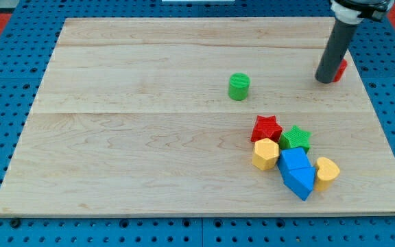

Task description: Push the red circle to the top right of the board

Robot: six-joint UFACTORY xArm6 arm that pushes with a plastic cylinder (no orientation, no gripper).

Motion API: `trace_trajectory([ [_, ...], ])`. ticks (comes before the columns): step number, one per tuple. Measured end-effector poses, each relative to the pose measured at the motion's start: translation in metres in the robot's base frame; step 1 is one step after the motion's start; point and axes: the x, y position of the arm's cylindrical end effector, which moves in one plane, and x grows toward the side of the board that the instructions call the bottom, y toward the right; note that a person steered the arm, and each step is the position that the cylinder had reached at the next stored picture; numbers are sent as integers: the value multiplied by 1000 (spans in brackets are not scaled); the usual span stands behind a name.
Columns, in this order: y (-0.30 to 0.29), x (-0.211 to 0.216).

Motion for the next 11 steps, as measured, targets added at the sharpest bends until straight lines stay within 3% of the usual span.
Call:
trace_trajectory([
  [1,26,24],
  [2,50,-20],
  [3,-18,-99],
  [4,15,-68],
  [5,-14,-51],
  [6,-66,-57],
  [7,-1,-74],
  [8,2,-76],
  [9,-44,-64],
  [10,-67,-85],
  [11,-50,-106],
])
